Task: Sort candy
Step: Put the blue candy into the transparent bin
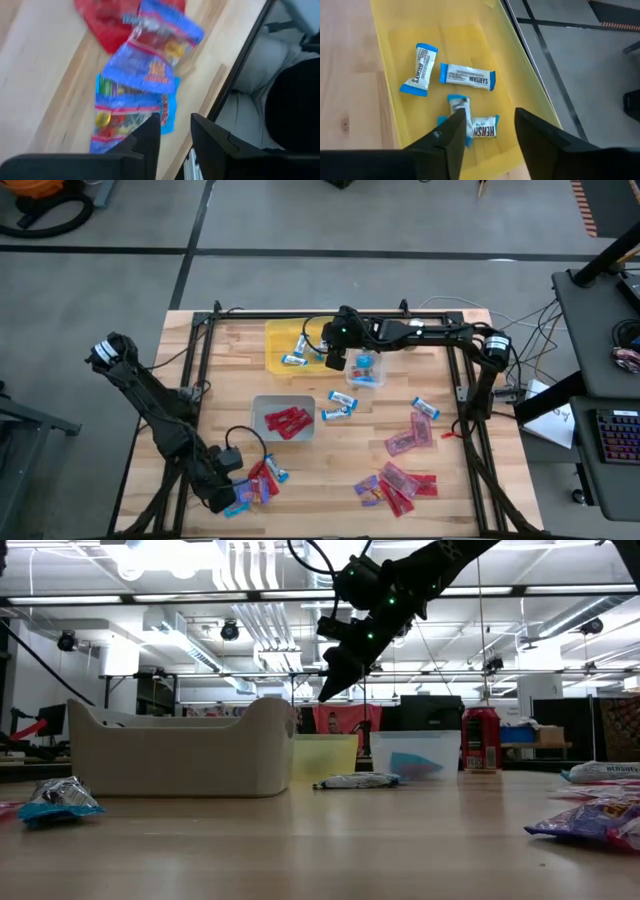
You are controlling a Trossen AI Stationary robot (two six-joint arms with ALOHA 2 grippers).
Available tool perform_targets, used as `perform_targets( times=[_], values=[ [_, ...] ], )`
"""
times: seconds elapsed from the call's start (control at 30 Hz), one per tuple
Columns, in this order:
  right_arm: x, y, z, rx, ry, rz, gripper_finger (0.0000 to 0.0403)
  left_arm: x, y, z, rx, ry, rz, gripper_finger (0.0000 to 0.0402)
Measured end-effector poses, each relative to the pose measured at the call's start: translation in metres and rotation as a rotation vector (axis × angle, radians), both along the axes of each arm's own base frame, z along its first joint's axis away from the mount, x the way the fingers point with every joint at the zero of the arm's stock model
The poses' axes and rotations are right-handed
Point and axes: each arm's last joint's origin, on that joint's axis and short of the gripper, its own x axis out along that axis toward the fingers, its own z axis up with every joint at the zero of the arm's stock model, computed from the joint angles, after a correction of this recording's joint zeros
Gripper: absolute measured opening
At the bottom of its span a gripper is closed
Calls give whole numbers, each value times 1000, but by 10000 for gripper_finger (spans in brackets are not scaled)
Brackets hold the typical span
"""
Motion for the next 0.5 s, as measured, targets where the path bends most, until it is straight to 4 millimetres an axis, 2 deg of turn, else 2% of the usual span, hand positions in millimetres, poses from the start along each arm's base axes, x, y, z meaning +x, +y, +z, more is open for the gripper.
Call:
perform_targets(
  times=[0.13, 0.3, 0.5],
  values=[
    [0, 0, 0, 7, -4, -6, 179, -2, -6, -8, -1, 58, -11, 135],
    [0, 1, -1, 25, 2, -12, 178, -8, -16, -23, 39, 140, -5, 180],
    [2, 7, -1, 25, 1, 5, 180, -8, -21, -44, 81, 296, 22, 196]
  ],
)
